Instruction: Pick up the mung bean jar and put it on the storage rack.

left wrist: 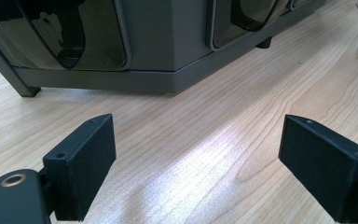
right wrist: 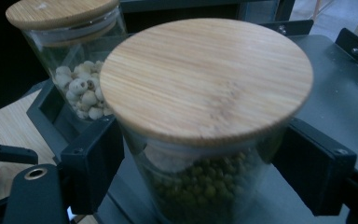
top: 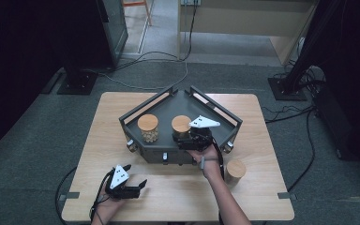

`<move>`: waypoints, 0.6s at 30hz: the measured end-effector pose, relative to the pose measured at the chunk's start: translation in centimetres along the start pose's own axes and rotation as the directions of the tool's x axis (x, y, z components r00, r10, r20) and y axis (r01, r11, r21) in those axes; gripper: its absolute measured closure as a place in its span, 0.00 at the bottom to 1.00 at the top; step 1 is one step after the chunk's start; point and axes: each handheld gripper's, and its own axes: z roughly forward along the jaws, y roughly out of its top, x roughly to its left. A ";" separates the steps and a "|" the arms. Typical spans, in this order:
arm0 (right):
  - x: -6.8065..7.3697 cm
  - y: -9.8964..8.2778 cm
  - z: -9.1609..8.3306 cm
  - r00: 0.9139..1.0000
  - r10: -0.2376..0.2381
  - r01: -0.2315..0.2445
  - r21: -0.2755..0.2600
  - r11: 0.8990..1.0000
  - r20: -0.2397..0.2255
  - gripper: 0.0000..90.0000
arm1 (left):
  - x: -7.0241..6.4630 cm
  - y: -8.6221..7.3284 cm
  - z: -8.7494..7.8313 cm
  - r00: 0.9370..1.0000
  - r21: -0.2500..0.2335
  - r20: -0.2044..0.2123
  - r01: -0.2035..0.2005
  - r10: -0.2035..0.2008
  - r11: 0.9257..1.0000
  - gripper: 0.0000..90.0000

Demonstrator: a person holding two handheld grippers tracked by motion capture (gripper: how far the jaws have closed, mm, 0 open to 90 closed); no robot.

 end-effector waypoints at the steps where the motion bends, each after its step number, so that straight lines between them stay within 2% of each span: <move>1: 0.0 0.0 -0.1 1.000 -0.003 0.003 0.001 1.000 0.003 0.21 | 0.0 0.0 0.0 1.000 0.000 0.000 0.000 0.000 1.000 0.12; 7: -0.5 -0.4 -1.0 1.000 0.003 -0.003 -0.006 1.000 -0.005 0.21 | 0.0 0.0 0.0 1.000 0.000 0.000 0.000 0.000 1.000 0.12; 18: -0.5 -0.5 -2.1 1.000 -0.012 0.012 0.001 1.000 -0.022 0.21 | 0.0 0.0 0.0 1.000 0.000 0.000 0.000 0.000 1.000 0.12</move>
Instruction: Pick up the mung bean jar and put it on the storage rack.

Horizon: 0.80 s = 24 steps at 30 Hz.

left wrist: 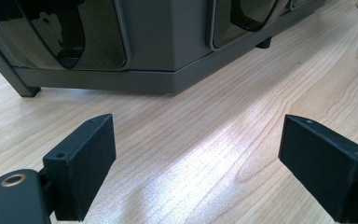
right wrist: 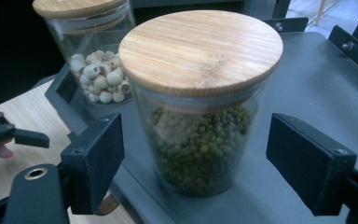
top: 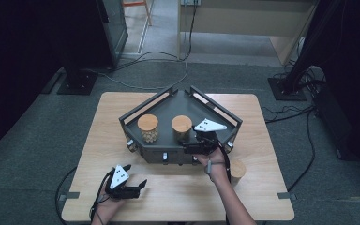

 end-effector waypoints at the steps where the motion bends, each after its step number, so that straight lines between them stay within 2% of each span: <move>1: -0.1 0.0 -0.1 1.000 0.000 0.000 -0.001 1.000 -0.004 0.21 | 0.0 0.0 0.0 1.000 0.000 0.000 0.000 0.000 1.000 0.12; 15: 0.4 -0.4 -1.8 1.000 -0.019 0.019 -0.016 1.000 -0.007 0.21 | 0.0 0.0 0.0 1.000 0.001 -0.001 -0.003 0.003 1.000 0.12; 24: 1.1 -1.0 -2.3 0.999 -0.046 0.046 -0.004 0.999 0.014 0.21 | -0.1 0.0 0.0 1.000 0.003 -0.001 -0.004 0.004 1.000 0.12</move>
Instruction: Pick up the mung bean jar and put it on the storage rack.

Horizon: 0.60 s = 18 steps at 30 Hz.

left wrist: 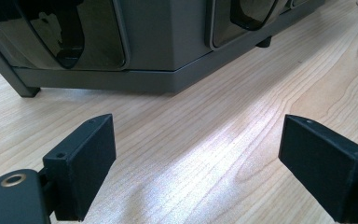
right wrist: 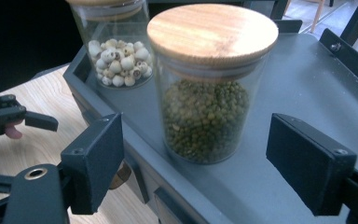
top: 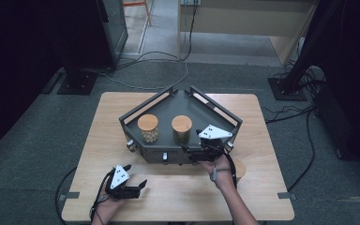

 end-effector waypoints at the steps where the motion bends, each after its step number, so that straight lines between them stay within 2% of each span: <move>1: 0.0 -0.1 -0.1 1.000 0.001 -0.001 0.001 1.000 -0.002 0.21 | 0.0 0.0 0.0 1.000 0.000 0.000 0.000 0.000 1.000 0.12; 10: -0.1 -0.7 -0.6 1.000 0.005 -0.005 -0.008 1.000 -0.023 0.21 | 0.0 0.0 0.0 1.000 0.000 -0.001 -0.001 0.001 1.000 0.12; 18: 0.2 -1.2 -1.3 1.000 -0.007 0.007 -0.016 1.000 -0.018 0.21 | 0.0 0.0 0.0 1.000 0.001 0.000 -0.002 0.002 1.000 0.12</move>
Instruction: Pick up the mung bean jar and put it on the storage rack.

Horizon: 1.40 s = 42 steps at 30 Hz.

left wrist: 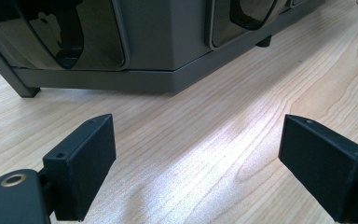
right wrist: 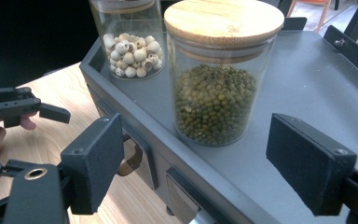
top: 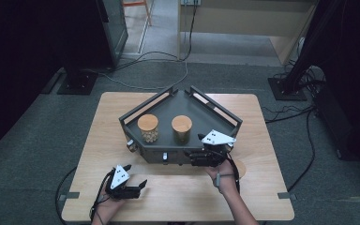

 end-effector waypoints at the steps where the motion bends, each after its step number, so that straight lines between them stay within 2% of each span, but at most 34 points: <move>1: 0.1 -0.1 -0.1 1.000 -0.002 0.002 0.000 1.000 0.003 0.21 | 0.0 0.0 0.0 1.000 0.000 0.000 0.001 -0.001 1.000 0.12; 13: 0.1 -1.0 -1.1 1.000 0.000 0.000 -0.007 1.000 -0.002 0.21 | 0.0 0.0 0.0 1.000 0.000 -0.002 0.002 -0.002 1.000 0.12; 25: -0.6 -2.1 -2.2 1.000 0.013 -0.013 -0.014 1.000 -0.017 0.21 | 0.0 0.0 0.0 1.000 0.000 -0.003 0.002 -0.002 1.000 0.12; 30: -0.8 -2.9 -3.0 1.000 0.018 -0.019 -0.039 0.999 -0.025 0.21 | 0.0 0.0 0.0 1.000 0.001 -0.003 0.003 -0.003 1.000 0.12; 36: -1.0 -3.2 -3.6 0.999 0.016 -0.018 -0.041 0.999 -0.031 0.21 | 0.0 0.0 0.0 1.000 0.002 -0.003 0.003 -0.003 1.000 0.12; 42: -1.3 -3.7 -4.1 1.000 0.015 -0.016 -0.043 0.999 -0.027 0.21 | 0.0 0.0 0.0 1.000 0.000 -0.002 0.006 -0.006 1.000 0.12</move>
